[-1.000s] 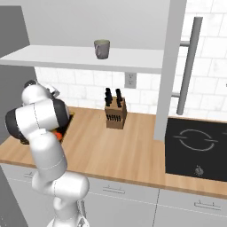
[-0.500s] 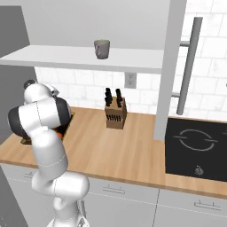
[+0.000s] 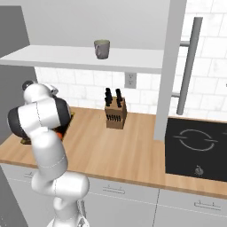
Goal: Pick the kettle from the counter and place it on the tray. Then pick the mug from the cabinet and place it on the tray. Then close the cabinet doors.
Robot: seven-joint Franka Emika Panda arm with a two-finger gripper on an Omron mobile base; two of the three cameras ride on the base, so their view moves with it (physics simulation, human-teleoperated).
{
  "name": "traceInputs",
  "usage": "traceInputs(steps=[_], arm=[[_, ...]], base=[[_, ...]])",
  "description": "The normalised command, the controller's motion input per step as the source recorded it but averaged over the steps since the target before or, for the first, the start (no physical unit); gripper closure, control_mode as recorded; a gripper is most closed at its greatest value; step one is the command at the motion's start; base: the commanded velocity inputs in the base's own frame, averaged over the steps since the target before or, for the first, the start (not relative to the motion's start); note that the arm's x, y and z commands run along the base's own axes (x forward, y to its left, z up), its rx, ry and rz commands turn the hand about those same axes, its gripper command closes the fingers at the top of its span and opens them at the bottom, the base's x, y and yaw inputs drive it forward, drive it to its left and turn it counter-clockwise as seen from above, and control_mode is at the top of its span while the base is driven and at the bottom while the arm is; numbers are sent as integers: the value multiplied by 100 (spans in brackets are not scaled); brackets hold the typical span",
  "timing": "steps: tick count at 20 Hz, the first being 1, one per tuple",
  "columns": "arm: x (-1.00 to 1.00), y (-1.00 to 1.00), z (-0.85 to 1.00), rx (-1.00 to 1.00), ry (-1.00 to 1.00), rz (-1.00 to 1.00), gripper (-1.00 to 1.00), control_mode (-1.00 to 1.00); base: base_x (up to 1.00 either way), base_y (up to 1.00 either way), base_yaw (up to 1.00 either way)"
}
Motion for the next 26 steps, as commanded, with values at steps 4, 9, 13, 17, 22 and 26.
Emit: traceInputs(steps=[4, 9, 13, 17, 22, 26], arm=[[-15, 0, 16, 0, -16, 0, -100, -100], [-34, 0, 39, 0, -23, 0, -100, -100], [-23, 0, 61, 0, -25, 0, -100, -100], [-13, -6, 61, 0, -15, 0, -100, -100], [-51, -7, 15, 4, -1, 0, -100, -100], [-64, -13, 24, 14, 0, -4, -100, -100]], base=[[0, 0, 0], [0, 0, 0], [0, 0, 0], [0, 0, 0], [0, 0, 0], [0, 0, 0]])
